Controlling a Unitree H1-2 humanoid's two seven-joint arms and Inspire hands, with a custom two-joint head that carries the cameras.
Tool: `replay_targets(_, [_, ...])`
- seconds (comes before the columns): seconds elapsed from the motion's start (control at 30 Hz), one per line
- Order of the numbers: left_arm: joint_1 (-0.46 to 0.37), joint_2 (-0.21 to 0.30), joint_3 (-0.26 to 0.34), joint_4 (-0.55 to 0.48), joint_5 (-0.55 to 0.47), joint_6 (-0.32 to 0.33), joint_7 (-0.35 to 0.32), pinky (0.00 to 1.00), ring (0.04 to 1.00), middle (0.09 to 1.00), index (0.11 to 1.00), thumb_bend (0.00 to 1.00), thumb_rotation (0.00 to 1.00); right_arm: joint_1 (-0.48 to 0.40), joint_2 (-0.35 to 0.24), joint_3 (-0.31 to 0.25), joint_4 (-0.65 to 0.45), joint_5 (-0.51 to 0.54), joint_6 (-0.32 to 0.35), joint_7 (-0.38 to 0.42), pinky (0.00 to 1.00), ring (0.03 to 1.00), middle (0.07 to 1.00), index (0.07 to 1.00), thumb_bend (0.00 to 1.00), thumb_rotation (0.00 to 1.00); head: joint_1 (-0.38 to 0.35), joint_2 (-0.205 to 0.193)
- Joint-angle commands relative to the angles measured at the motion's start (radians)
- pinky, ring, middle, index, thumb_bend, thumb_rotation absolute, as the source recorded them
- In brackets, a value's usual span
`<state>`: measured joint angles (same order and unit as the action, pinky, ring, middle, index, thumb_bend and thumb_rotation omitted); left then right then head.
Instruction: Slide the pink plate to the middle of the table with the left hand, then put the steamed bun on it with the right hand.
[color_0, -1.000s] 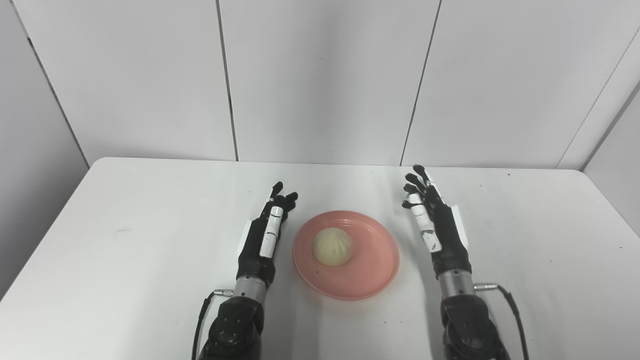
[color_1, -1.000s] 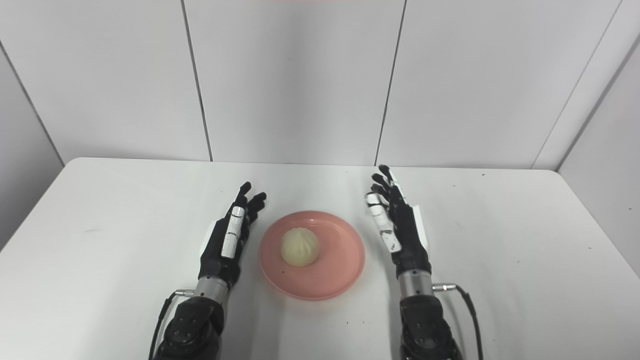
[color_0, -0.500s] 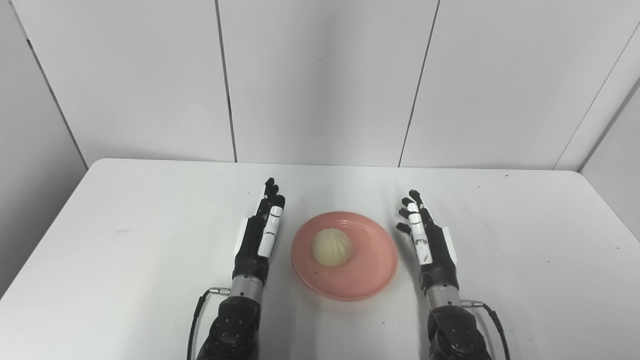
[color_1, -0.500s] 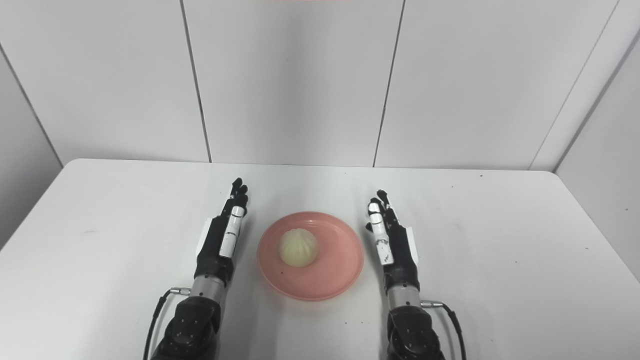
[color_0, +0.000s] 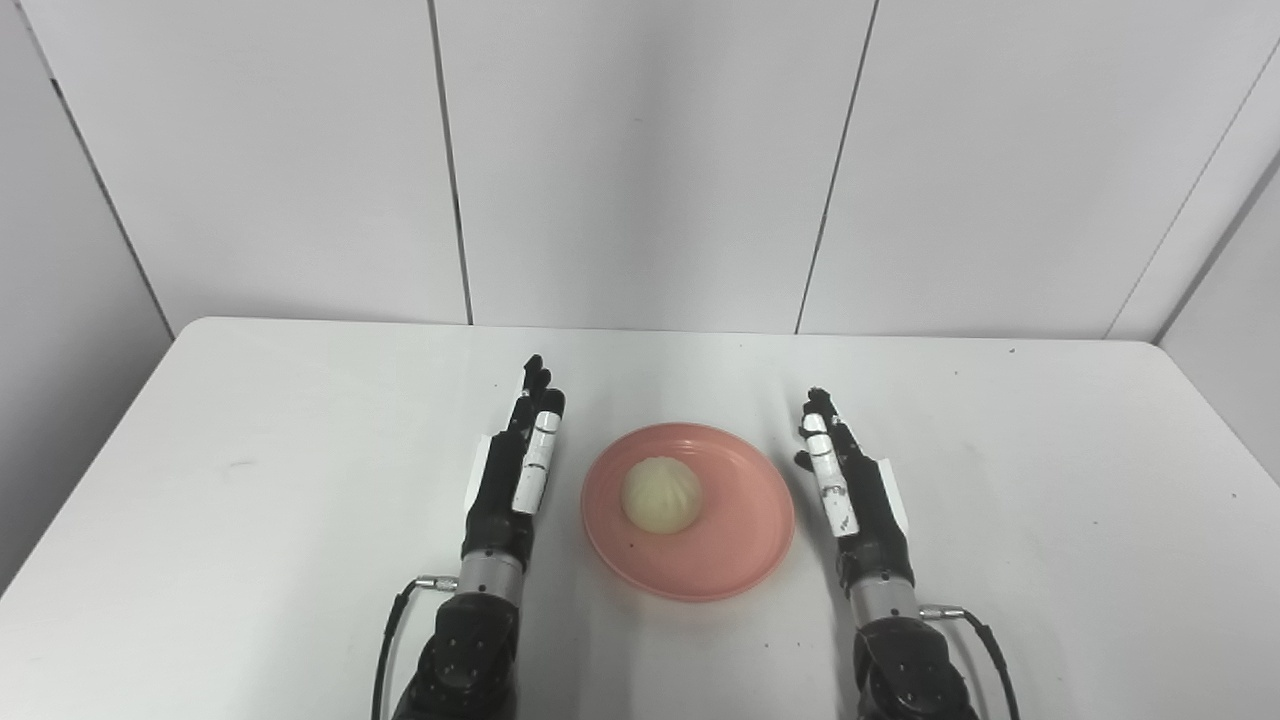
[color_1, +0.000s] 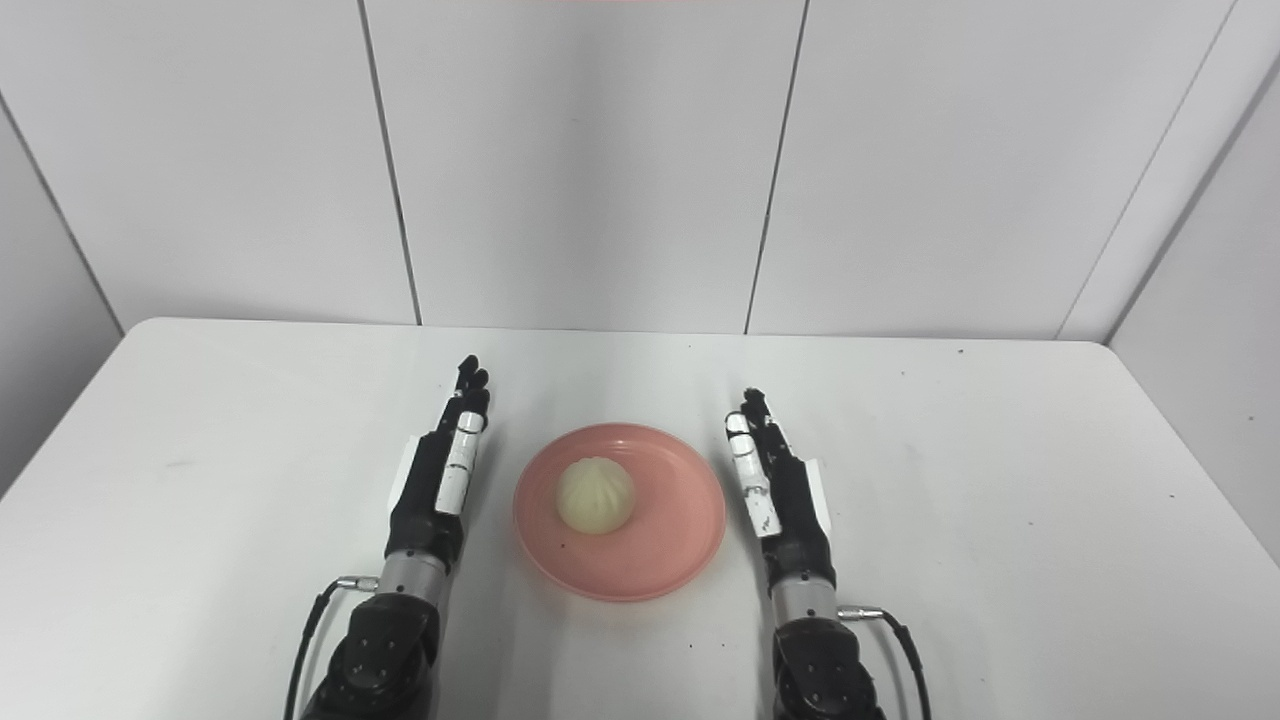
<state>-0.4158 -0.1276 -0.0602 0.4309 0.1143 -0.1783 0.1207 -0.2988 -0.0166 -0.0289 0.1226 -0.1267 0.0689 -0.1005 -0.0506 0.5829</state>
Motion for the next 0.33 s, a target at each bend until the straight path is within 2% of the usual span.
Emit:
replay_targets(0.0, [0.011,-0.006,-0.004,-0.012,0.003,-0.018,0.005,1.0,1.0,1.0,1.0,0.62,0.99,-0.022,-0.004,0.001,-0.035,-0.001,0.001,-0.002,0.86,0.909,0.934,0.918,0.64,1.0,0.001,0.003])
replay_targets(0.3, [0.011,-0.005,-0.003,-0.021,-0.003,0.001,-0.001,1.0,1.0,1.0,1.0,0.61,0.99,-0.02,-0.008,0.005,-0.027,-0.003,-0.033,0.0,0.9,0.919,0.933,0.914,0.67,1.0,0.0,0.005])
